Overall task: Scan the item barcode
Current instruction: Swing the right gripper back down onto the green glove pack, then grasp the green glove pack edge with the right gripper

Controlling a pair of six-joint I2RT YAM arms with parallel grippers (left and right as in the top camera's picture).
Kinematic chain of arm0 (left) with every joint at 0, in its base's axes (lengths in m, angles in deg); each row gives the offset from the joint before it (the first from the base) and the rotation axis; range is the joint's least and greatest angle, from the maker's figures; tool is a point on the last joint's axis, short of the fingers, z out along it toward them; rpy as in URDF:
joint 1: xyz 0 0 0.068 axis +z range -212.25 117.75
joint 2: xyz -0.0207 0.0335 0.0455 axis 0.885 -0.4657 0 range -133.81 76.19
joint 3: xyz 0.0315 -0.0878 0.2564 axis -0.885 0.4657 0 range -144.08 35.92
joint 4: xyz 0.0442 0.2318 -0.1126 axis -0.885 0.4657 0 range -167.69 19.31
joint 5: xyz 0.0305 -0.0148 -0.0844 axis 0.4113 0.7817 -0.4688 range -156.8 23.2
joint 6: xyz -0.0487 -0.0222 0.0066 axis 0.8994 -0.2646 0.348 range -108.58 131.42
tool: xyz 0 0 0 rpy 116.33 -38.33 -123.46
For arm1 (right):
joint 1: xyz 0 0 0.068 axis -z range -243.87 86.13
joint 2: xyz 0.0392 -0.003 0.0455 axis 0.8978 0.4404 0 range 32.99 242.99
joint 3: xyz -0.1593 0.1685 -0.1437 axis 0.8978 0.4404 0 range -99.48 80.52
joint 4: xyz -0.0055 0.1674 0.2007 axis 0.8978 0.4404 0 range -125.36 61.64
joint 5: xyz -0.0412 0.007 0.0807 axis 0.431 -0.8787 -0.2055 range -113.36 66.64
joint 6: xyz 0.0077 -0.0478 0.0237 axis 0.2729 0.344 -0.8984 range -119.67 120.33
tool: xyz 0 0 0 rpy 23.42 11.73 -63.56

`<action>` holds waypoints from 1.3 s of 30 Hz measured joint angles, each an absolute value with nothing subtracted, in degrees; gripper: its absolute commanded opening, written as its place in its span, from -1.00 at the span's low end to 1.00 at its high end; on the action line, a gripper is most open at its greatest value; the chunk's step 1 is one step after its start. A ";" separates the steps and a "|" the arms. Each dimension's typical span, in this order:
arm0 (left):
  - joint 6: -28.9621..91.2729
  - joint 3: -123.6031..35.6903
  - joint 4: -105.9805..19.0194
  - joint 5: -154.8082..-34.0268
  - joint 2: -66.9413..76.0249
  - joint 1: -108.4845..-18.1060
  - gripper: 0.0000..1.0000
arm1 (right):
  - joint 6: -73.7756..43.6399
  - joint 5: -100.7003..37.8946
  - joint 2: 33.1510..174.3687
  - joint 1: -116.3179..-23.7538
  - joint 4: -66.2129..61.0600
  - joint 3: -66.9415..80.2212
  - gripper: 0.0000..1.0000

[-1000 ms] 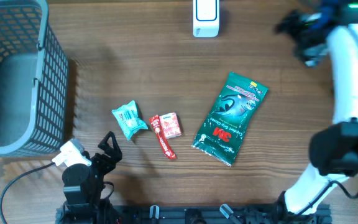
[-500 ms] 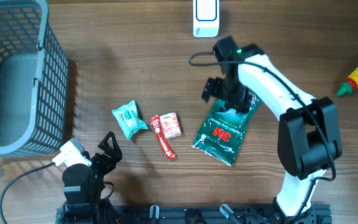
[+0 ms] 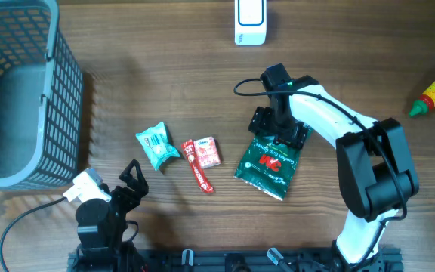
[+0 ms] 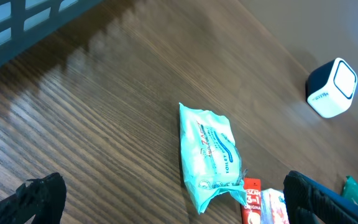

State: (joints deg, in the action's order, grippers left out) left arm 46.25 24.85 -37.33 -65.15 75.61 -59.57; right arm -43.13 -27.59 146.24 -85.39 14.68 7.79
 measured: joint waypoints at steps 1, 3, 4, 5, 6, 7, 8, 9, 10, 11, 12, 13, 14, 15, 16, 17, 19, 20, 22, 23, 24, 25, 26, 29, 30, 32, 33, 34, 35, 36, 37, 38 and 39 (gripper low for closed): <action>46.25 24.85 -37.33 -65.13 75.61 -59.57 1.00 | -42.54 -27.59 146.35 -85.41 14.72 7.79 0.90; 46.25 24.85 -37.33 -65.15 75.61 -59.57 1.00 | -41.38 -27.35 147.11 -85.48 15.27 7.39 0.80; 46.25 24.85 -37.33 -65.13 75.61 -59.57 1.00 | -40.95 -27.24 147.57 -85.50 15.71 7.11 0.71; 46.25 24.85 -37.33 -65.13 75.61 -59.57 1.00 | -40.55 -27.11 148.10 -85.50 16.21 6.74 0.58; 46.25 24.85 -37.33 -65.15 75.61 -59.57 1.00 | -40.27 -26.74 148.66 -85.50 16.91 6.21 0.42; 46.25 24.85 -37.33 -65.15 75.61 -59.57 1.00 | -39.83 -26.56 149.10 -85.48 17.35 5.82 0.42; 46.25 24.85 -37.33 -65.15 75.61 -59.57 1.00 | -39.35 -26.45 149.47 -85.43 17.39 5.40 0.41; 46.25 24.85 -37.33 -65.15 75.61 -59.57 1.00 | -39.11 -26.34 149.78 -85.41 17.46 5.03 0.21; 46.25 24.85 -37.33 -65.15 75.61 -59.57 1.00 | -38.83 -26.28 150.11 -85.43 17.56 4.68 -0.15; 46.25 24.85 -37.33 -65.13 75.61 -59.57 1.00 | -38.45 -26.06 150.39 -85.43 17.61 4.36 -0.43; 46.25 24.85 -37.33 -65.15 75.61 -59.57 0.99 | -38.15 -25.64 150.63 -85.43 17.61 4.05 -0.46; 46.25 24.85 -37.33 -65.15 75.61 -59.57 1.00 | -37.86 -24.81 150.79 -85.41 17.30 3.72 -0.56; 46.25 24.85 -37.33 -65.15 75.61 -59.57 1.00 | -37.71 -24.70 150.83 -85.37 17.28 3.63 -0.62; 46.25 24.85 -37.33 -65.13 75.61 -59.57 1.00 | -37.56 -24.55 150.92 -85.37 17.39 3.48 -0.62; 46.25 24.85 -37.33 -65.15 75.61 -59.57 1.00 | -37.23 -24.46 151.03 -85.37 17.59 3.28 -0.62; 46.25 24.85 -37.33 -65.15 75.61 -59.57 1.00 | -37.10 -24.40 151.24 -85.37 17.98 2.94 -0.56; 46.25 24.85 -37.33 -65.15 75.61 -59.57 1.00 | -36.84 -24.40 152.07 -85.37 19.42 1.58 0.12; 46.25 24.85 -37.33 -65.13 75.61 -59.57 1.00 | -36.86 -24.49 152.42 -85.37 19.90 1.01 0.15; 46.25 24.85 -37.33 -65.13 75.61 -59.57 1.00 | -36.31 -25.03 153.39 -85.57 20.34 -0.63 0.25; 46.25 24.85 -37.33 -65.13 75.61 -59.57 1.00 | -35.74 -24.94 154.00 -85.94 21.11 -1.55 0.34; 46.25 24.85 -37.33 -65.13 75.61 -59.57 1.00 | -35.31 -24.81 154.33 -86.09 21.56 -2.07 0.40; 46.25 24.85 -37.33 -65.15 75.61 -59.57 1.00 | -34.83 -24.77 154.65 -86.13 22.18 -2.66 0.43; 46.25 24.85 -37.33 -65.15 75.61 -59.57 1.00 | -34.32 -24.75 154.74 -86.11 22.33 -2.79 0.50; 46.25 24.85 -37.33 -65.15 75.61 -59.57 1.00 | -33.10 -23.83 155.72 -85.91 25.61 -5.17 0.99; 46.25 24.85 -37.33 -65.13 75.61 -59.57 1.00 | -32.77 -23.17 155.79 -85.94 26.18 -5.65 0.99; 46.25 24.85 -37.33 -65.13 75.61 -59.57 1.00 | -32.36 -21.47 155.77 -86.09 26.57 -6.00 0.99; 46.25 24.85 -37.33 -65.13 75.61 -59.57 1.00 | -32.31 -21.01 155.77 -86.29 26.37 -6.16 0.99; 46.25 24.85 -37.33 -65.13 75.61 -59.57 1.00 | -32.31 -20.42 155.77 -86.68 25.78 -6.20 0.99; 46.25 24.85 -37.33 -65.15 75.61 -59.57 1.00 | -32.29 -20.05 155.77 -87.01 25.15 -6.24 1.00; 46.25 24.85 -37.33 -65.15 75.61 -59.57 1.00 | -32.31 -19.63 155.77 -87.40 23.97 -6.24 0.99; 46.25 24.85 -37.33 -65.13 75.61 -59.57 1.00 | -32.33 -19.35 155.75 -87.75 22.44 -6.24 0.99; 46.25 24.85 -37.33 -65.13 75.61 -59.57 1.00 | -32.31 -19.15 155.75 -87.93 21.41 -6.20 1.00; 46.25 24.85 -37.33 -65.13 75.61 -59.57 1.00 | -32.31 -18.98 155.70 -88.12 20.45 -6.00 0.99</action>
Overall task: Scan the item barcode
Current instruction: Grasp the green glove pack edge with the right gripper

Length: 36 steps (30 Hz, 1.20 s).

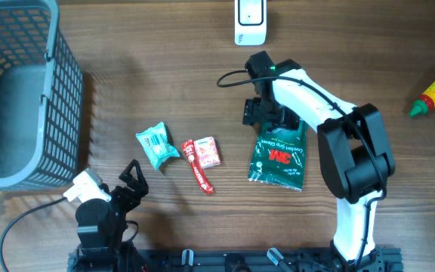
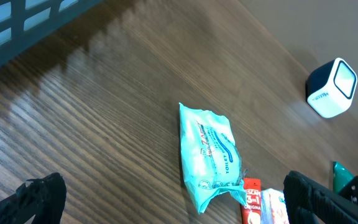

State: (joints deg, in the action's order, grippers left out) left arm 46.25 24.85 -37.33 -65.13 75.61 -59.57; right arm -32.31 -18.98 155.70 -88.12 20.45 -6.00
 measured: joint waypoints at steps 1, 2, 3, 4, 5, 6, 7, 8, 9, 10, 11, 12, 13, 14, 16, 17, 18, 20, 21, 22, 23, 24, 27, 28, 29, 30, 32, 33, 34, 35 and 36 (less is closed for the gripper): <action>46.25 24.85 -37.33 -65.13 75.61 -59.57 1.00 | -32.31 -18.85 155.51 -88.21 19.82 -5.59 0.99; 46.25 24.85 -37.33 -65.13 75.61 -59.57 1.00 | -32.27 -18.85 155.24 -88.21 19.31 -5.02 0.99; 46.25 24.85 -37.33 -65.13 75.61 -59.57 1.00 | -32.05 -18.87 155.05 -88.21 18.85 -4.54 0.97; 46.25 24.85 -37.33 -65.15 75.61 -59.57 1.00 | -31.77 -19.02 154.81 -88.21 18.22 -3.93 0.97; 46.25 24.85 -37.33 -65.13 75.61 -59.57 1.00 | -31.42 -19.13 154.59 -88.19 17.70 -3.49 0.97; 46.25 24.85 -37.33 -65.15 75.61 -59.57 1.00 | -31.26 -19.26 154.33 -88.17 16.91 -2.84 0.97; 46.25 24.85 -37.33 -65.15 75.61 -59.57 1.00 | -31.07 -19.33 154.00 -88.14 16.19 -2.16 0.96; 46.25 24.85 -37.33 -65.15 75.61 -59.57 1.00 | -31.02 -19.35 153.54 -88.10 15.27 -1.31 0.90; 46.25 24.85 -37.33 -65.13 75.61 -59.57 1.00 | -30.98 -19.37 153.25 -88.10 14.57 -0.71 0.79; 46.25 24.85 -37.33 -65.15 75.61 -59.57 1.00 | -30.94 -19.37 152.93 -88.10 13.78 -0.06 0.60; 46.25 24.85 -37.33 -65.15 75.61 -59.57 1.00 | -30.78 -19.24 152.45 -88.12 12.69 0.92 0.34; 46.25 24.85 -37.33 -65.15 75.61 -59.57 1.00 | -30.74 -18.82 151.90 -88.21 11.69 1.84 0.08; 46.25 24.85 -37.33 -65.13 75.61 -59.57 1.00 | -30.48 -18.52 151.53 -88.21 10.96 2.59 -0.28; 46.25 24.85 -37.33 -65.15 75.61 -59.57 1.00 | -30.21 -18.26 151.18 -88.21 10.44 3.18 -0.56; 46.25 24.85 -37.33 -65.15 75.61 -59.57 1.00 | -29.34 -17.60 150.76 -88.06 10.24 3.98 -0.91; 46.25 24.85 -37.33 -65.13 75.61 -59.57 1.00 | -28.77 -17.12 150.74 -87.95 10.46 4.09 -0.91; 46.25 24.85 -37.33 -65.13 75.61 -59.57 1.00 | -28.12 -16.84 150.65 -87.71 10.66 4.22 -0.91; 46.25 24.85 -37.33 -65.13 75.61 -59.57 1.00 | -25.54 -18.06 150.52 -87.27 10.57 4.31 -0.91; 46.25 24.85 -37.33 -65.13 75.61 -59.57 1.00 | -23.66 -19.37 150.46 -87.01 10.40 4.31 -0.92; 46.25 24.85 -37.33 -65.13 75.61 -59.57 1.00 | -21.28 -21.77 150.44 -86.68 10.13 4.25 -0.91; 46.25 24.85 -37.33 -65.15 75.61 -59.57 1.00 | -19.50 -24.40 150.39 -86.40 10.00 4.18 -0.91; 46.25 24.85 -37.33 -65.15 75.61 -59.57 1.00 | -16.99 -29.45 150.44 -86.05 10.55 3.68 -0.91; 46.25 24.85 -37.33 -65.13 75.61 -59.57 1.00 | -9.39 -47.15 152.93 -85.63 15.86 1.73 -0.91; 46.25 24.85 -37.33 -65.13 75.61 -59.57 1.00 | -6.00 -53.55 154.50 -85.61 18.72 1.16 -0.91; 46.25 24.85 -37.33 -65.13 75.61 -59.57 1.00 | -3.07 -58.12 155.68 -85.57 21.06 1.12 -0.91; 46.25 24.85 -37.33 -65.15 75.61 -59.57 1.00 | -0.31 -62.14 156.80 -85.57 22.92 1.25 -0.91; 46.25 24.85 -37.33 -65.15 75.61 -59.57 1.00 | 5.19 -69.58 158.78 -85.41 25.96 1.71 -0.91; 46.25 24.85 -37.33 -65.13 75.61 -59.57 1.00 | 7.86 -72.90 159.33 -85.26 26.37 1.97 -0.91; 46.25 24.85 -37.33 -65.15 75.61 -59.57 1.00 | 9.91 -75.19 159.35 -85.08 26.70 2.08 -0.91; 46.25 24.85 -37.33 -65.15 75.61 -59.57 1.00 | 12.45 -78.19 159.31 -84.84 27.14 2.10 -0.91; 46.25 24.85 -37.33 -65.15 75.61 -59.57 1.00 | 14.50 -80.64 159.22 -84.67 27.44 2.10 -0.91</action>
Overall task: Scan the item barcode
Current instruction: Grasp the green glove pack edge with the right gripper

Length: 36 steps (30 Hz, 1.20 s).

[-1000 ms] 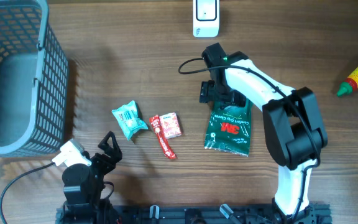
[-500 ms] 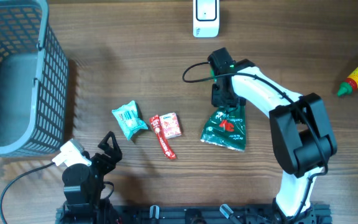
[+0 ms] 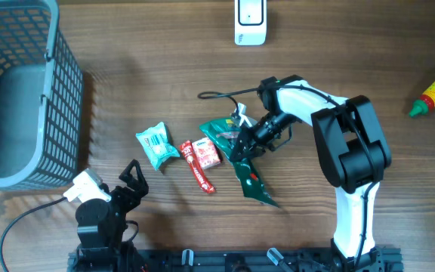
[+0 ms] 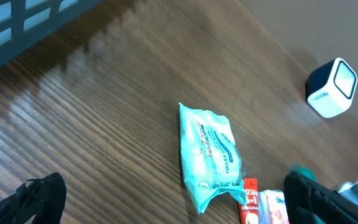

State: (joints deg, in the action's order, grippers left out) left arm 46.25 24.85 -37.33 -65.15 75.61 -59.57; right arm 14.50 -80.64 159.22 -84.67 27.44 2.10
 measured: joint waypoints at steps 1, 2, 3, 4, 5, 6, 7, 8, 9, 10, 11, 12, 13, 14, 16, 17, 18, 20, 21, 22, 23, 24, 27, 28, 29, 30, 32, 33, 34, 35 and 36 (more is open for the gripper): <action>46.25 24.85 -37.33 -65.13 75.61 -59.57 1.00 | 17.06 -83.41 159.22 -84.52 27.77 2.10 -0.91; 46.25 24.85 -37.33 -65.13 75.61 -59.57 1.00 | 19.27 -86.06 159.22 -84.38 28.10 2.10 -0.91; 46.25 24.85 -37.33 -65.13 75.61 -59.57 1.00 | 21.06 -88.24 159.20 -84.28 28.36 2.10 -0.91; 46.25 24.85 -37.33 -65.13 75.61 -59.57 1.00 | 22.74 -90.58 159.20 -84.28 28.47 2.10 -0.91; 46.25 24.85 -37.33 -65.13 75.61 -59.57 1.00 | 24.10 -92.85 159.20 -84.28 28.49 2.10 -0.91; 46.25 24.85 -37.33 -65.15 75.61 -59.57 1.00 | 25.59 -96.11 159.20 -84.30 28.45 2.10 -0.91; 46.25 24.85 -37.33 -65.13 75.61 -59.57 1.00 | 26.11 -97.44 159.20 -84.30 28.43 2.10 -0.91; 46.25 24.85 -37.33 -65.15 75.61 -59.57 1.00 | 26.94 -99.45 159.22 -84.28 28.34 2.10 -0.92; 46.25 24.85 -37.33 -65.15 75.61 -59.57 1.00 | 27.58 -100.94 159.20 -84.28 28.27 2.10 -0.91; 46.25 24.85 -37.33 -65.13 75.61 -59.57 1.00 | 28.21 -102.80 159.20 -84.28 28.27 2.10 -0.91; 46.25 24.85 -37.33 -65.13 75.61 -59.57 1.00 | 28.62 -104.11 159.20 -84.28 28.27 2.10 -0.91; 46.25 24.85 -37.33 -65.13 75.61 -59.57 1.00 | 28.84 -105.27 159.20 -84.28 28.27 2.10 -0.91; 46.25 24.85 -37.33 -65.15 75.61 -59.57 1.00 | 28.95 -106.56 159.20 -84.28 28.21 2.10 -0.91; 46.25 24.85 -37.33 -65.13 75.61 -59.57 1.00 | 29.00 -107.43 159.20 -84.28 27.77 2.10 -0.91; 46.25 24.85 -37.33 -65.13 75.61 -59.57 1.00 | 28.51 -107.24 159.20 -84.28 26.18 2.10 -0.91; 46.25 24.85 -37.33 -65.15 75.61 -59.57 1.00 | 27.44 -105.97 159.20 -84.28 24.54 2.10 -0.91; 46.25 24.85 -37.33 -65.13 75.61 -59.57 1.00 | 25.89 -103.78 159.20 -84.30 22.81 2.10 -0.91; 46.25 24.85 -37.33 -65.15 75.61 -59.57 1.00 | 20.89 -96.79 159.20 -84.28 19.12 2.10 -0.91; 46.25 24.85 -37.33 -65.15 75.61 -59.57 1.00 | 18.18 -92.85 159.20 -84.30 17.85 2.10 -0.91; 46.25 24.85 -37.33 -65.15 75.61 -59.57 1.00 | 16.06 -89.82 159.20 -84.30 16.80 2.10 -0.91; 46.25 24.85 -37.33 -65.13 75.61 -59.57 1.00 | 14.24 -86.97 159.20 -84.32 16.34 2.10 -0.91; 46.25 24.85 -37.33 -65.13 75.61 -59.57 1.00 | 12.38 -84.18 159.13 -84.34 16.19 2.10 -0.91; 46.25 24.85 -37.33 -65.15 75.61 -59.57 1.00 | 9.15 -78.84 158.50 -84.54 15.27 2.10 -0.91; 46.25 24.85 -37.33 -65.13 75.61 -59.57 1.00 | 8.63 -77.47 158.15 -84.69 15.31 2.10 -0.91; 46.25 24.85 -37.33 -65.13 75.61 -59.57 1.00 | 8.14 -75.85 157.50 -84.95 15.38 2.10 -0.92; 46.25 24.85 -37.33 -65.15 75.61 -59.57 1.00 | 7.82 -73.88 156.77 -85.32 15.77 2.10 -0.91; 46.25 24.85 -37.33 -65.13 75.61 -59.57 1.00 | 7.97 -70.30 155.13 -86.35 17.46 2.10 -0.91; 46.25 24.85 -37.33 -65.13 75.61 -59.57 1.00 | 8.08 -68.96 154.39 -86.92 18.22 2.10 -0.90; 46.25 24.85 -37.33 -65.15 75.61 -59.57 1.00 | 8.43 -66.76 153.25 -87.97 19.20 2.10 -0.89; 46.25 24.85 -37.33 -65.13 75.61 -59.57 1.00 | 8.80 -65.16 152.25 -88.97 19.77 2.10 -0.88; 46.25 24.85 -37.33 -65.13 75.61 -59.57 1.00 | 9.19 -63.50 151.22 -90.07 20.14 2.10 -0.87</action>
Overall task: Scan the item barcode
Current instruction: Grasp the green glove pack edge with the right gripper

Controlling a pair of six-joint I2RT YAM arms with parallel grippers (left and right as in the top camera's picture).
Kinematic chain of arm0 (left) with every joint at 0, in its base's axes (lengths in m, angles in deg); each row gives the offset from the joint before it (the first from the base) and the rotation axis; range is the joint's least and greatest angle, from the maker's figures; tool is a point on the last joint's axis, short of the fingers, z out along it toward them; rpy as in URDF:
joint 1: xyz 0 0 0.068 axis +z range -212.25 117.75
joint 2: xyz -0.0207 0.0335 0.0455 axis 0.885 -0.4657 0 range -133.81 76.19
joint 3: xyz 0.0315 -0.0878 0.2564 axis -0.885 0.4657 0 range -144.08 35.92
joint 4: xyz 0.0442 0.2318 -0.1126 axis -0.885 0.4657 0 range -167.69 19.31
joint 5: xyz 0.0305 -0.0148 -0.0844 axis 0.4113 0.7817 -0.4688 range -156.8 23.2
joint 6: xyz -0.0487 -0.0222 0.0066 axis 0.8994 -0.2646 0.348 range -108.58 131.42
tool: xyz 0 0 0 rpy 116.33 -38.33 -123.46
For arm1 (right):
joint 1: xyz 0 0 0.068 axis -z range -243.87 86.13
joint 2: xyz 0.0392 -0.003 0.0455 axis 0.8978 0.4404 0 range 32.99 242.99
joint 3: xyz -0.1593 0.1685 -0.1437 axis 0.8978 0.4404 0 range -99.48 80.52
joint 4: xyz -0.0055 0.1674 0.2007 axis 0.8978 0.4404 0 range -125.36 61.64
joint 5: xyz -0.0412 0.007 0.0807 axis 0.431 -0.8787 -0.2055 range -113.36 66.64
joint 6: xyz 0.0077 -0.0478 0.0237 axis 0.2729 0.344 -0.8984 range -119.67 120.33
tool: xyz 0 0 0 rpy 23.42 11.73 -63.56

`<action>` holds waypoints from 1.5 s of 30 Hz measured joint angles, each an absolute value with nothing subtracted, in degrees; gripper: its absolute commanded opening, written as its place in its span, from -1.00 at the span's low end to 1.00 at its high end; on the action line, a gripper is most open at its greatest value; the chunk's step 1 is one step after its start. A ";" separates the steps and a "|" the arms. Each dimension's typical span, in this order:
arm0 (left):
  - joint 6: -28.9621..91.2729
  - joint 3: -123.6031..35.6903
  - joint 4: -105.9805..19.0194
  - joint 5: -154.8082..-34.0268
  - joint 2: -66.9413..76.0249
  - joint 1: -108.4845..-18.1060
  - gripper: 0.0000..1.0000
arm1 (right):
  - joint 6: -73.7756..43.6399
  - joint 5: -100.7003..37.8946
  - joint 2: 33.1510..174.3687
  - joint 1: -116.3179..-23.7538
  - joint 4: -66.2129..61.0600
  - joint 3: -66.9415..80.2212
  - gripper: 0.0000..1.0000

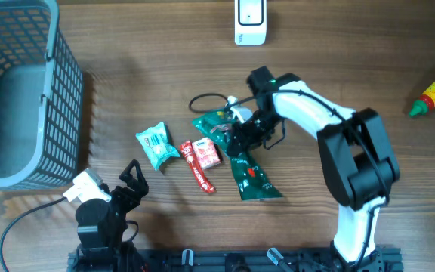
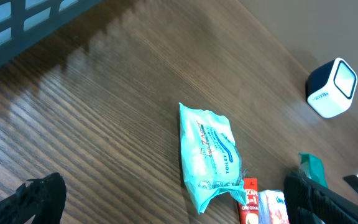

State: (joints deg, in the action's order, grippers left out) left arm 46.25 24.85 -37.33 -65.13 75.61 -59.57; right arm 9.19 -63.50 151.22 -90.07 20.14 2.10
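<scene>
The green 3M package [image 1: 249,172] is held tilted near the table's middle, its lower end toward the front. My right gripper [image 1: 238,138] is shut on its upper part. The package's upper corner [image 2: 311,168] also shows in the left wrist view. The white barcode scanner [image 1: 250,21] stands at the far edge, well away from the package, and shows as a small box, the scanner [image 2: 332,88], in the left wrist view. My left gripper [image 1: 131,183] rests open at the front left with nothing between its fingers [image 2: 40,198].
A teal pack [image 1: 157,146] lies left of a red sachet [image 1: 198,168] and a small red-and-white box [image 1: 207,152], just beside the held package. A grey basket [image 1: 21,91] fills the far left. A sauce bottle lies at the right edge.
The right gripper has shifted slightly with the green package, which now shows more of its printed face and points toward the front right. The left arm has not moved.
The green package lay flat right of centre with my right gripper at its top edge. Then it lay turned straighter, a little further right. Then it was gripped and raised on edge beside the small box, where it still hangs, now turned flatter.
</scene>
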 measured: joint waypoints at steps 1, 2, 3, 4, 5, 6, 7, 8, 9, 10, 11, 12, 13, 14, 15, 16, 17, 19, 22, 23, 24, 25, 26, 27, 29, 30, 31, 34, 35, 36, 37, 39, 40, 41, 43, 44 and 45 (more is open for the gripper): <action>46.25 24.85 -37.33 -65.15 75.61 -59.57 1.00 | 9.37 -61.99 150.41 -91.01 20.34 2.10 -0.85; 46.25 24.85 -37.33 -65.15 75.61 -59.57 1.00 | 9.41 -60.64 149.63 -92.01 20.45 2.10 -0.83; 46.25 24.85 -37.33 -65.13 75.61 -59.57 1.00 | 9.54 -58.21 148.49 -93.52 20.52 2.10 -0.78; 46.25 24.85 -37.33 -65.13 75.61 -59.57 1.00 | 9.59 -56.59 147.86 -94.53 20.52 2.10 -0.65; 46.25 24.85 -37.33 -65.13 75.61 -59.57 1.00 | 9.65 -54.65 147.27 -95.75 20.54 2.10 -0.48; 46.25 24.85 -37.33 -65.13 75.61 -59.57 1.00 | 9.85 -52.79 146.96 -96.84 20.47 2.10 -0.46; 46.25 24.85 -37.33 -65.13 75.61 -59.57 1.00 | 10.07 -51.39 146.92 -97.56 20.25 2.10 -0.46; 46.25 24.85 -37.33 -65.13 75.61 -59.57 1.00 | 9.74 -49.58 146.92 -98.40 19.84 2.19 -0.46; 46.25 24.85 -37.33 -65.13 75.61 -59.57 1.00 | 9.56 -48.11 146.92 -98.99 19.44 2.45 -0.45; 46.25 24.85 -37.33 -65.13 75.61 -59.57 1.00 | 9.54 -47.04 146.89 -99.38 19.36 2.67 -0.42; 46.25 24.85 -37.33 -65.15 75.61 -59.57 1.00 | 9.48 -46.23 146.92 -99.68 19.16 2.98 -0.38; 46.25 24.85 -37.33 -65.13 75.61 -59.57 1.00 | 9.30 -44.97 146.92 -100.10 19.05 3.42 -0.36; 46.25 24.85 -37.33 -65.13 75.61 -59.57 1.00 | 9.17 -44.09 146.92 -100.34 19.03 3.61 -0.34; 46.25 24.85 -37.33 -65.15 75.61 -59.57 1.00 | 8.91 -43.17 146.92 -100.60 19.05 3.72 -0.32; 46.25 24.85 -37.33 -65.13 75.61 -59.57 1.00 | 8.34 -42.17 146.92 -100.91 19.03 3.77 -0.31; 46.25 24.85 -37.33 -65.13 75.61 -59.57 1.00 | 7.79 -41.21 146.92 -101.19 19.03 3.77 -0.29; 46.25 24.85 -37.33 -65.15 75.61 -59.57 1.00 | 7.25 -40.70 146.89 -101.32 19.09 3.77 -0.28; 46.25 24.85 -37.33 -65.13 75.61 -59.57 1.00 | 6.37 -39.74 146.81 -101.46 19.36 3.77 -0.25; 46.25 24.85 -37.33 -65.15 75.61 -59.57 1.00 | 5.50 -38.69 145.89 -101.46 19.84 3.79 -0.19; 46.25 24.85 -37.33 -65.15 75.61 -59.57 1.00 | 5.15 -38.50 145.12 -101.46 20.06 3.79 -0.08; 46.25 24.85 -37.33 -65.15 75.61 -59.57 1.00 | 4.69 -38.28 143.77 -101.46 20.38 3.81 0.11; 46.25 24.85 -37.33 -65.13 75.61 -59.57 1.00 | 4.56 -38.23 142.72 -101.46 20.67 3.81 0.39; 46.25 24.85 -37.33 -65.13 75.61 -59.57 1.00 | 4.23 -38.17 141.32 -101.46 21.06 3.83 0.76; 46.25 24.85 -37.33 -65.15 75.61 -59.57 1.00 | 3.58 -38.06 139.92 -101.46 21.41 3.83 0.99; 46.25 24.85 -37.33 -65.13 75.61 -59.57 1.00 | 2.94 -38.04 137.56 -101.46 22.05 3.83 1.00; 46.25 24.85 -37.33 -65.15 75.61 -59.57 1.00 | 2.90 -37.99 136.64 -101.52 22.35 3.83 0.99; 46.25 24.85 -37.33 -65.13 75.61 -59.57 1.00 | 2.85 -37.86 135.88 -101.63 22.70 3.83 0.99; 46.25 24.85 -37.33 -65.13 75.61 -59.57 1.00 | 1.39 -36.51 134.79 -102.72 23.29 3.85 0.99; 46.25 24.85 -37.33 -65.13 75.61 -59.57 1.00 | 0.49 -35.54 134.79 -103.25 23.09 4.03 1.00; 46.25 24.85 -37.33 -65.13 75.61 -59.57 1.00 | -0.64 -33.73 134.79 -103.90 22.64 4.36 0.99; 46.25 24.85 -37.33 -65.13 75.61 -59.57 1.00 | -3.13 -30.23 134.79 -105.35 21.59 5.32 1.00; 46.25 24.85 -37.33 -65.13 75.61 -59.57 1.00 | -6.17 -26.41 134.79 -106.88 20.01 6.98 0.99; 46.25 24.85 -37.35 -65.15 75.61 -59.57 1.00 | -7.94 -24.29 134.76 -107.64 18.00 8.36 0.99; 46.25 24.85 -37.33 -65.13 75.61 -59.57 1.00 | -9.23 -23.00 134.76 -108.10 16.78 9.40 0.99; 46.25 24.85 -37.33 -65.13 75.61 -59.57 1.00 | -11.59 -20.51 134.76 -108.78 14.46 12.14 0.99; 46.25 24.85 -37.33 -65.15 75.61 -59.57 1.00 | -12.53 -19.50 134.76 -108.95 13.19 13.60 0.99; 46.25 24.85 -37.33 -65.15 75.61 -59.57 1.00 | -13.06 -18.78 134.76 -108.97 12.10 14.63 1.00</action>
State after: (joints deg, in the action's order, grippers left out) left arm 46.25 24.85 -37.33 -65.15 75.61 -59.57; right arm -13.06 -18.78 134.76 -108.97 12.10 14.63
